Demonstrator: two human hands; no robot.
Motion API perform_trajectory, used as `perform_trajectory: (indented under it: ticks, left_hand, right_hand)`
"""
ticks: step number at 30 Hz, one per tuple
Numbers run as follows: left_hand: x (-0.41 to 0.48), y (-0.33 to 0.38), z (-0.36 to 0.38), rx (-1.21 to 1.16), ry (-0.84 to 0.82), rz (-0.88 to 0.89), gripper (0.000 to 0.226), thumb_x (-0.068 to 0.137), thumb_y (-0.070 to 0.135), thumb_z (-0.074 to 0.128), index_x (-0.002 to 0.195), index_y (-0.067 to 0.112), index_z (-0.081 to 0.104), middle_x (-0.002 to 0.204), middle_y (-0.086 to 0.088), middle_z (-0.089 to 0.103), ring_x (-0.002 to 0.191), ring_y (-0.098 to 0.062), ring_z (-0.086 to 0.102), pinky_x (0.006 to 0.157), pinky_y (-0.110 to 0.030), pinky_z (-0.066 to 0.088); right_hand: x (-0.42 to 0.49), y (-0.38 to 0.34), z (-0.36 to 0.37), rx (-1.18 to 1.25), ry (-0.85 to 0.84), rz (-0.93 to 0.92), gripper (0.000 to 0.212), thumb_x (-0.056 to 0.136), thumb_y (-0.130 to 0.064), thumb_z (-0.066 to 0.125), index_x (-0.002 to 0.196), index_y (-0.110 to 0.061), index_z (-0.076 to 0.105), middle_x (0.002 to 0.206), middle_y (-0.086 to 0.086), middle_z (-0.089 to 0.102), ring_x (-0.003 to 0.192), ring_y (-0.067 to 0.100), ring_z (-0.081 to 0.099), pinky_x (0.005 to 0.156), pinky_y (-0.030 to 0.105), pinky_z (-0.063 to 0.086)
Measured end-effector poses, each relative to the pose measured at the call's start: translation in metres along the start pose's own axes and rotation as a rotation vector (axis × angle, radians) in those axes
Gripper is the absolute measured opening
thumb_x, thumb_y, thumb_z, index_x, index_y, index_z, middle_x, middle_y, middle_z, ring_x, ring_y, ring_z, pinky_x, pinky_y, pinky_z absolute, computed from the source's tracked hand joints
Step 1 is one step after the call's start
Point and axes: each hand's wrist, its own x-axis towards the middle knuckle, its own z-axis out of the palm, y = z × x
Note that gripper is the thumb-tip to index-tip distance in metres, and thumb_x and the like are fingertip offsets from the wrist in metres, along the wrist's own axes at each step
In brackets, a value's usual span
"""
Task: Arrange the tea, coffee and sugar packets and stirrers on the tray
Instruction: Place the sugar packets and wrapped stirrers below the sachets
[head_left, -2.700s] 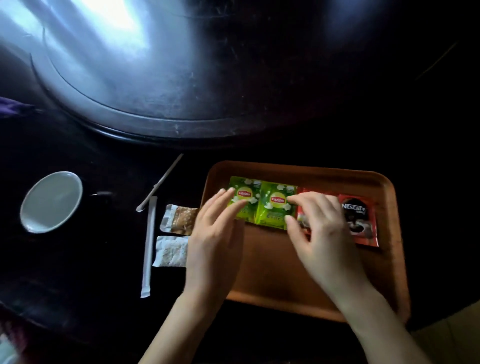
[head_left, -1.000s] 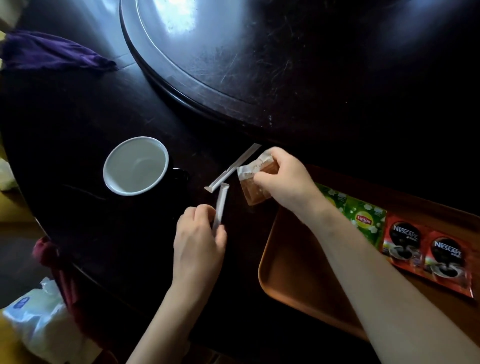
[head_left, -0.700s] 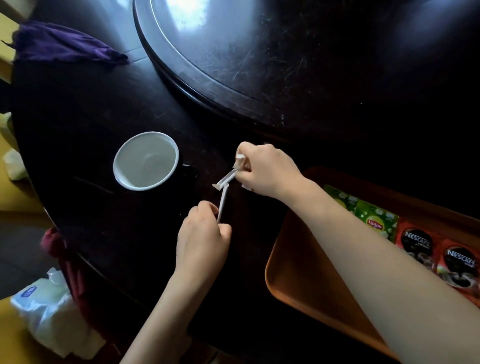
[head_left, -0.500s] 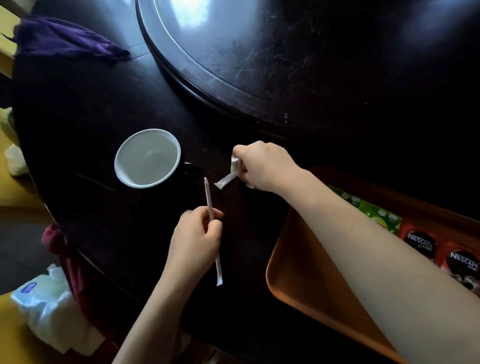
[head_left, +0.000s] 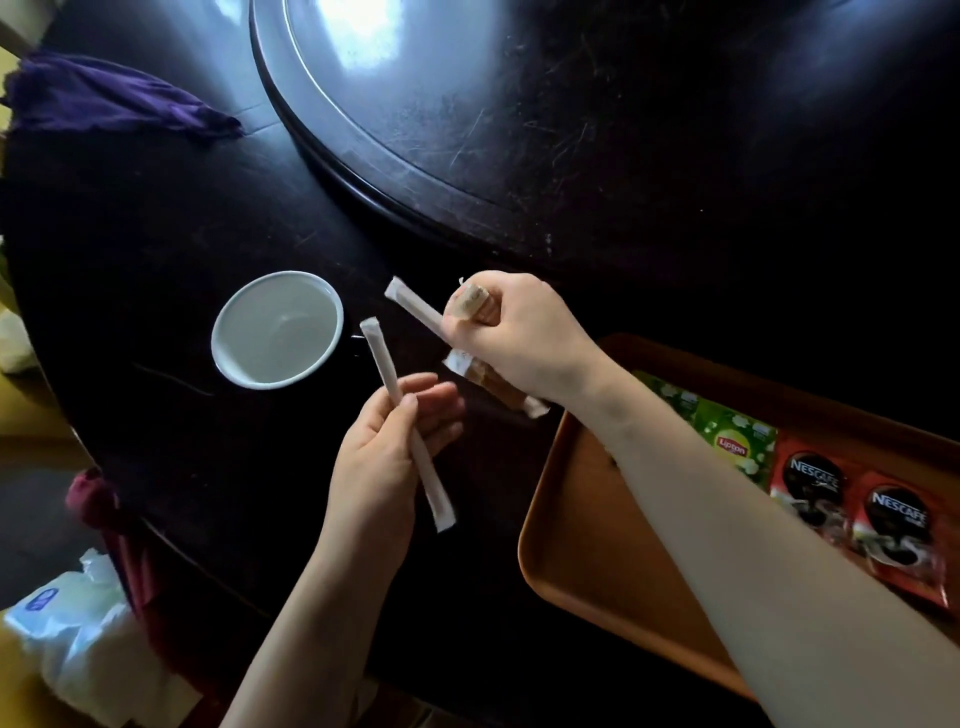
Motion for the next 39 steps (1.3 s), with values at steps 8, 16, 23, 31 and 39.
perform_trajectory:
  ticks: [8,16,23,31,39]
  left_hand:
    - [-0.010,0.009,0.030,-0.166,-0.168,-0.033,0.033,0.096,0.028,0.040,0.108,0.010,0.064,0.089,-0.005,0.072,0.081,-0.015,0.068,0.070,-0.029,0.055]
    - [-0.021,0.004,0.028,0.003,-0.317,-0.076,0.018,0.071,0.019,0.065,0.087,0.010,0.064,0.077,-0.006,0.059,0.057,-0.008,0.047,0.041,-0.016,0.034]
    - [-0.033,-0.004,0.030,0.098,-0.393,-0.165,0.021,0.066,0.012,0.074,0.085,0.007,0.066,0.069,-0.004,0.061,0.058,-0.013,0.043,0.042,-0.014,0.036]
    - [-0.043,-0.015,0.027,0.211,-0.337,-0.221,0.021,0.085,0.021,0.053,0.086,0.004,0.066,0.065,-0.002,0.061,0.052,-0.009,0.044,0.043,-0.014,0.035]
    - [-0.037,-0.014,0.028,0.170,-0.283,-0.241,0.027,0.093,0.014,0.041,0.085,0.003,0.064,0.057,0.001,0.062,0.046,-0.006,0.046,0.039,-0.014,0.035]
  right_hand:
    - [-0.039,-0.017,0.003,0.228,0.154,0.254,0.017,0.083,-0.031,0.061,0.082,-0.014,0.060,0.079,0.002,0.066,0.081,0.022,0.065,0.079,0.040,0.054]
    - [-0.075,-0.002,-0.012,0.510,0.207,0.371,0.014,0.087,-0.011,0.054,0.095,-0.011,0.066,0.093,0.011,0.071,0.084,0.018,0.067,0.074,0.029,0.056]
    - [-0.108,0.022,-0.034,0.510,0.225,0.401,0.005,0.081,-0.019,0.066,0.081,-0.015,0.069,0.077,0.007,0.070,0.073,0.011,0.062,0.070,0.025,0.051]
    - [-0.165,0.061,-0.045,0.485,0.386,0.553,0.010,0.080,-0.015,0.067,0.074,-0.008,0.066,0.061,-0.002,0.062,0.060,0.010,0.053,0.059,0.021,0.040]
    - [-0.177,0.081,-0.020,0.092,0.416,0.607,0.008,0.078,-0.020,0.068,0.072,-0.019,0.066,0.065,-0.009,0.061,0.061,0.002,0.054,0.051,0.004,0.038]
